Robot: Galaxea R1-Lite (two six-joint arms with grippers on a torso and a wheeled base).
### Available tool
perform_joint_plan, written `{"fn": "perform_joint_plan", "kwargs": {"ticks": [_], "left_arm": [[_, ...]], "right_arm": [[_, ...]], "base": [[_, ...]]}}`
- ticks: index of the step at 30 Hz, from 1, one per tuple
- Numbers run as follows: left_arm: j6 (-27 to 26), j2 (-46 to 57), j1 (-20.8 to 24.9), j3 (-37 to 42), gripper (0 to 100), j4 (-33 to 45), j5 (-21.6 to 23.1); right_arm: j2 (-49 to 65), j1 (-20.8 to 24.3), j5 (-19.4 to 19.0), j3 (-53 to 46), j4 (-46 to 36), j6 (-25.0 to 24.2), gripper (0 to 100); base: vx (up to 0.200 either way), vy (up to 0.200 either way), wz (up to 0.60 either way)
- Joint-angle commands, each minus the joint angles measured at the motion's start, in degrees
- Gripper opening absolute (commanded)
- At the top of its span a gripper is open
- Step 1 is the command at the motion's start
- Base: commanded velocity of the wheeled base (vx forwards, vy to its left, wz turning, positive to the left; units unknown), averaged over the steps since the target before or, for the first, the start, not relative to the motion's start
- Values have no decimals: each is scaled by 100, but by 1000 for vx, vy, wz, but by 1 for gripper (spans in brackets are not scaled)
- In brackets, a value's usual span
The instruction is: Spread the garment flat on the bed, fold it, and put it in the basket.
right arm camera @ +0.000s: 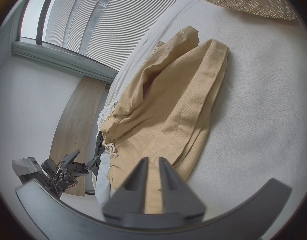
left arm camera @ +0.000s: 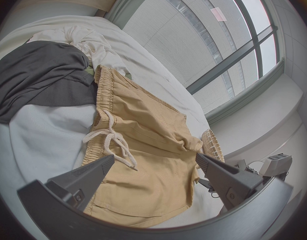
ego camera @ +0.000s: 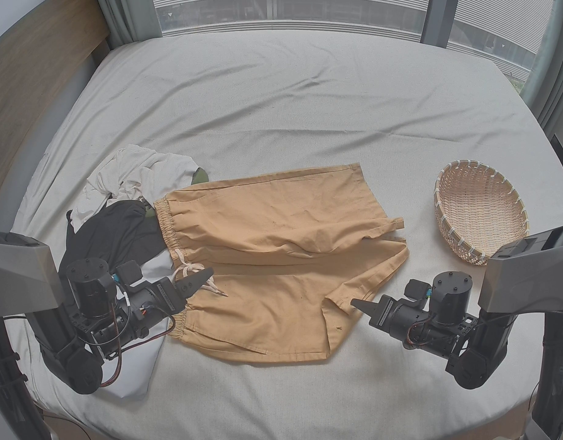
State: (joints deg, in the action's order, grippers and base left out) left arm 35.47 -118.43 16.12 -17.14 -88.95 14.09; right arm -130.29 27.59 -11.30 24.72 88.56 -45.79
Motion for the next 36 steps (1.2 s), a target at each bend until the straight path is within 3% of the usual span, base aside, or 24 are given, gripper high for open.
{"fn": "perform_joint_plan", "kwargs": {"ticks": [1,8,9,19,36], "left_arm": [[3,4,-3,0,100,-17,-3],[3,4,6,0,100,-17,-3],[3,4,6,0,100,-17,-3],[3,-4,6,0,100,-17,-3],[3,-13,14,9,100,-17,-29]], "right_arm": [[-22,-17,-4,-11,3,0,0],[-5,-17,-13,-222,-6,-9,0],[-5,1,-13,-240,-6,0,100],[-22,115,-4,-3,-6,-352,100],[312,212,-4,-196,-6,-493,100]], "base": [[0,0,0],[0,0,0],[0,0,0],[0,0,0],[0,0,0]]}}
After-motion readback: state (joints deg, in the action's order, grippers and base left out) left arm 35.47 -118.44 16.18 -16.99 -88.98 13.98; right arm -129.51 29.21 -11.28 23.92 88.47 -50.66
